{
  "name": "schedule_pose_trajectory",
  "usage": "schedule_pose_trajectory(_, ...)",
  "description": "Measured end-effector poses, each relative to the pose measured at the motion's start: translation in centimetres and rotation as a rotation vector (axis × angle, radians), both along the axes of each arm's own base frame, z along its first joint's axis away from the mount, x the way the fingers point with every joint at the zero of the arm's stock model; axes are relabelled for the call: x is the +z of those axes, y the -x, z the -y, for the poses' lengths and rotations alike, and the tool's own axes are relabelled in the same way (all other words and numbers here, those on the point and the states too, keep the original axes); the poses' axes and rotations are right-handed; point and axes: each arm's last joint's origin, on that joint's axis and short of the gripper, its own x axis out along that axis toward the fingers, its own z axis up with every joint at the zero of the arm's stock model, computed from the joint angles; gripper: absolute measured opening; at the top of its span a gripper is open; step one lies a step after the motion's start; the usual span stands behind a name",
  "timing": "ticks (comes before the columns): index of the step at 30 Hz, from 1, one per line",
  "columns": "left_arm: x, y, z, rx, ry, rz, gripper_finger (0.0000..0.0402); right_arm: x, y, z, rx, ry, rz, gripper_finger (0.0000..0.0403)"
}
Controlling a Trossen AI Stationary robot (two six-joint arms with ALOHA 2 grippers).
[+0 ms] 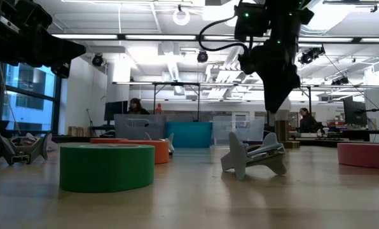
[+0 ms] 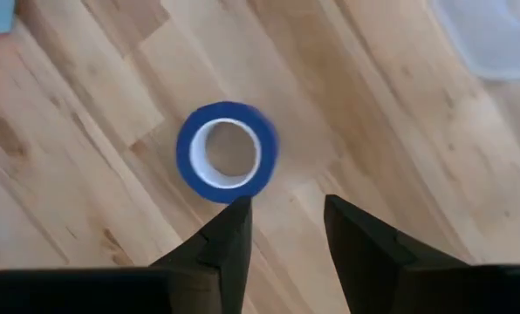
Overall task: Pick and place Stapler, Stapler remover, tape
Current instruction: Put the blue tape into the transparent bin
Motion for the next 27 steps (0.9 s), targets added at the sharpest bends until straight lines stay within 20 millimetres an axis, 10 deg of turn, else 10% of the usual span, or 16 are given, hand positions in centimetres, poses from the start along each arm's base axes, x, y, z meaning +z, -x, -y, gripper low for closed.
schedule_pose_trajectory(9,0.0,0.0,0.0,0.0,0.0,0.0,0.0005,-1.5,0.3,-0.5,-0.009,-0.007,-0.004,0.0217)
schedule_pose_trajectory(27,0.0,0.0,0.0,0.0,0.0,0.0,0.0005,-5.8,-1.8,-0.1,-0.026,-0.059,-0.064,0.0218)
